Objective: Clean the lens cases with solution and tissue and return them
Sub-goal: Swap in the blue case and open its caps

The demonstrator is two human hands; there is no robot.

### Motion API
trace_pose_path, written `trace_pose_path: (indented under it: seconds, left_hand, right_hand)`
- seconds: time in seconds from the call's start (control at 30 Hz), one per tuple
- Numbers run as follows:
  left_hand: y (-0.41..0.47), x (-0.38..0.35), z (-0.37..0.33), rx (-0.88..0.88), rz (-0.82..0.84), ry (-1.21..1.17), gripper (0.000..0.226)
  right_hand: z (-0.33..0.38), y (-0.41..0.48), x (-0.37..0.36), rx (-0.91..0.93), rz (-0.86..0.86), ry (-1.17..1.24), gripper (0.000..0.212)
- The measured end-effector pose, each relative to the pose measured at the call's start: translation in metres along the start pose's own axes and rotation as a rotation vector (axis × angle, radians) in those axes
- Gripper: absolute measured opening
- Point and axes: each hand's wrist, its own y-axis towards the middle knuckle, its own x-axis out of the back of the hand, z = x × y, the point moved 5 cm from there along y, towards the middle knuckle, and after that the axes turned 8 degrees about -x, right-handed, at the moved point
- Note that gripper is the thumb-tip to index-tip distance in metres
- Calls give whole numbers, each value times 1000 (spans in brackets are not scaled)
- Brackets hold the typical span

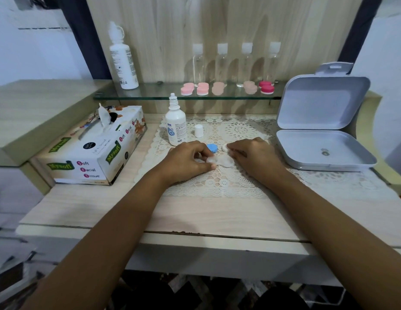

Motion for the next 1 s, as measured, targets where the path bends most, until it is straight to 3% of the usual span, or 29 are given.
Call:
trace_pose_path:
  seconds: [0.17, 0.27, 0.43, 0.53, 0.77, 1.0]
  left_hand:
    - [-1, 0, 0, 7, -3, -7, 17]
    - [0, 1, 0, 7, -9, -1, 18]
    - [0, 1, 2, 13, -16, 10, 20]
    - [-1, 1, 1, 8, -25, 11, 22]
    - [-2, 0, 1, -17, -38, 115, 74]
    - [-4, -8, 2, 28, 96, 357, 67]
  right_hand:
    - [0, -4, 10, -53, -1, 138, 32]
    - [2, -10, 17, -67, 12, 195, 28]
    - [10, -18, 11, -24, 143, 82, 41]
    - [10, -18, 10, -4, 152, 34, 38]
    - [8, -18, 14, -51, 107, 125, 30]
    - [4, -21, 26, -165, -2, 268, 29]
